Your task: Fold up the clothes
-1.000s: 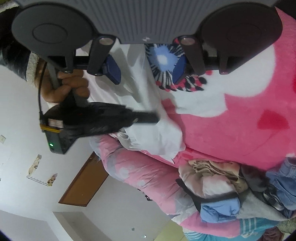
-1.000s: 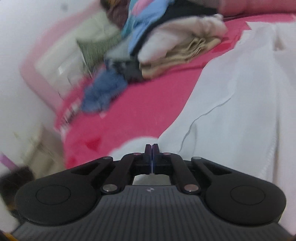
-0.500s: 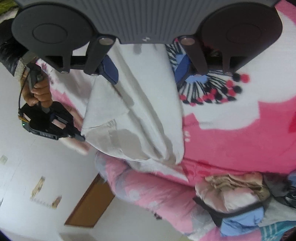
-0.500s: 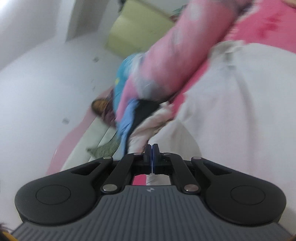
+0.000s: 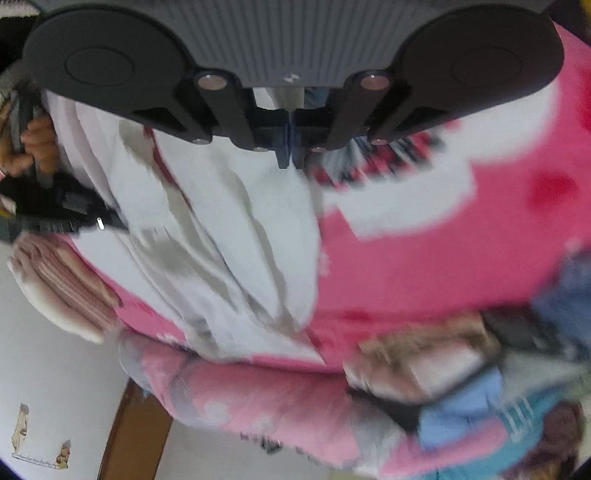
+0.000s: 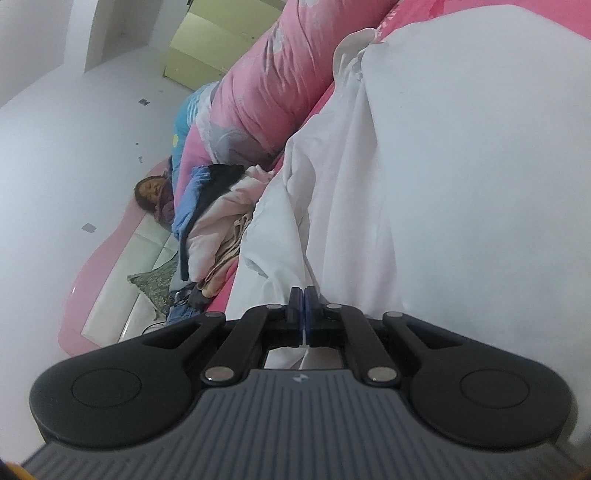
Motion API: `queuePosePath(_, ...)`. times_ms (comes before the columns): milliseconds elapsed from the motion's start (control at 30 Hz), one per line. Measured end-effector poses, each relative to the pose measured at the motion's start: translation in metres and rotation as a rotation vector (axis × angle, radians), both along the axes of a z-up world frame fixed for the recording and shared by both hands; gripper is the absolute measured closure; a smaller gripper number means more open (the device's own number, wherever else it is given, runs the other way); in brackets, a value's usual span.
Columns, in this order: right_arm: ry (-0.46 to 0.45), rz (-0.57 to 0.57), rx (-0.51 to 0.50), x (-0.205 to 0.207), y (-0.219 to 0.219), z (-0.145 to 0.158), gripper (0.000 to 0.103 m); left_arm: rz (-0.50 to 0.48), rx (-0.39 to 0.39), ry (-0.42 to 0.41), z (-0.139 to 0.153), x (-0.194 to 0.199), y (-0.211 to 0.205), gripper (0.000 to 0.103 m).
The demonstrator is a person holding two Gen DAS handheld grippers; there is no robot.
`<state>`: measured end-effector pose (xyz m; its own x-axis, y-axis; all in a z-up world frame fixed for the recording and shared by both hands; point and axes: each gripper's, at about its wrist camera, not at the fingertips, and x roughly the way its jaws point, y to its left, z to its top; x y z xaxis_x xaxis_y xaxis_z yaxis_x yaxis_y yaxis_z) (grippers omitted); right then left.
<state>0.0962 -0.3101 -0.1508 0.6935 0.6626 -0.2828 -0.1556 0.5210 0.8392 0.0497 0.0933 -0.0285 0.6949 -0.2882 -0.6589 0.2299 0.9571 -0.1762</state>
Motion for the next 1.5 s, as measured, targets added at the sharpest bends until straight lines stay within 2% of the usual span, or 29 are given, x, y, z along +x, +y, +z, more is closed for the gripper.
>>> queuePosePath(100,-0.006,0.003,-0.002,0.001,0.000,0.000,0.103,0.069,0.050,-0.081,0.028,0.017,0.024,0.102)
queuePosePath(267,0.000,0.008,-0.005,0.004,0.000,0.002,0.101,0.203,0.196,-0.232,0.075,0.077,0.076,0.102)
queuePosePath(400,0.005,0.012,-0.008,0.006,0.000,0.004,0.101,0.317,0.272,-0.271,0.097,0.145,0.115,0.101)
queuePosePath(500,0.003,0.012,-0.024,0.005,-0.002,0.003,0.102,0.396,0.289,-0.263,0.095,0.192,0.138,0.100)
queuePosePath(600,-0.002,0.013,-0.034,0.005,-0.002,0.003,0.102,0.458,0.378,-0.220,0.067,0.227,0.147,0.079)
queuePosePath(633,-0.002,0.014,-0.037,0.006,-0.001,0.003,0.102,0.468,0.397,-0.191,0.054,0.235,0.150,0.069)
queuePosePath(667,-0.002,0.015,-0.040,0.006,-0.001,0.003,0.102,0.471,0.400,-0.156,0.042,0.241,0.153,0.060)
queuePosePath(700,-0.001,0.016,-0.042,0.006,-0.001,0.003,0.102,0.476,0.391,-0.128,0.033,0.242,0.156,0.057)
queuePosePath(767,0.000,0.018,-0.045,0.006,0.000,0.003,0.102,0.488,0.343,-0.110,0.026,0.236,0.164,0.044)
queuePosePath(800,0.000,0.019,-0.046,0.006,0.000,0.002,0.102,0.492,0.314,-0.113,0.026,0.231,0.169,0.039)
queuePosePath(867,-0.003,0.018,-0.047,0.006,0.001,0.002,0.102,0.507,0.257,-0.144,0.034,0.216,0.177,0.022)
queuePosePath(967,-0.011,0.016,-0.049,0.005,0.002,0.002,0.102,0.558,0.202,-0.207,0.058,0.187,0.184,0.011)
queuePosePath(1033,-0.016,0.014,-0.048,0.005,0.003,0.002,0.102,0.566,0.175,-0.247,0.073,0.166,0.186,0.011)
queuePosePath(1100,-0.015,0.015,-0.051,0.005,0.003,0.003,0.101,0.543,0.135,-0.278,0.087,0.144,0.178,0.009)
queuePosePath(1167,-0.011,0.018,-0.070,0.005,0.006,0.007,0.100,0.446,0.077,-0.282,0.093,0.123,0.156,0.007)
queuePosePath(1200,-0.009,0.019,-0.079,0.005,0.008,0.009,0.096,0.381,0.051,-0.276,0.094,0.113,0.142,0.007)
queuePosePath(1267,-0.029,0.020,-0.114,0.000,0.011,0.019,0.079,0.231,0.030,-0.255,0.089,0.098,0.104,0.006)
queuePosePath(1300,-0.054,0.017,-0.136,-0.004,0.012,0.027,0.066,0.163,0.027,-0.248,0.085,0.091,0.085,0.006)
queuePosePath(1333,-0.084,0.013,-0.149,-0.010,0.010,0.036,0.059,0.097,0.022,-0.241,0.079,0.085,0.063,0.005)
queuePosePath(1400,-0.146,-0.006,-0.171,-0.023,0.003,0.055,0.058,-0.037,0.012,-0.226,0.069,0.074,0.021,0.004)
queuePosePath(1500,-0.201,-0.129,-0.206,-0.050,-0.033,0.079,0.055,-0.205,0.006,-0.183,0.046,0.061,-0.040,0.004)
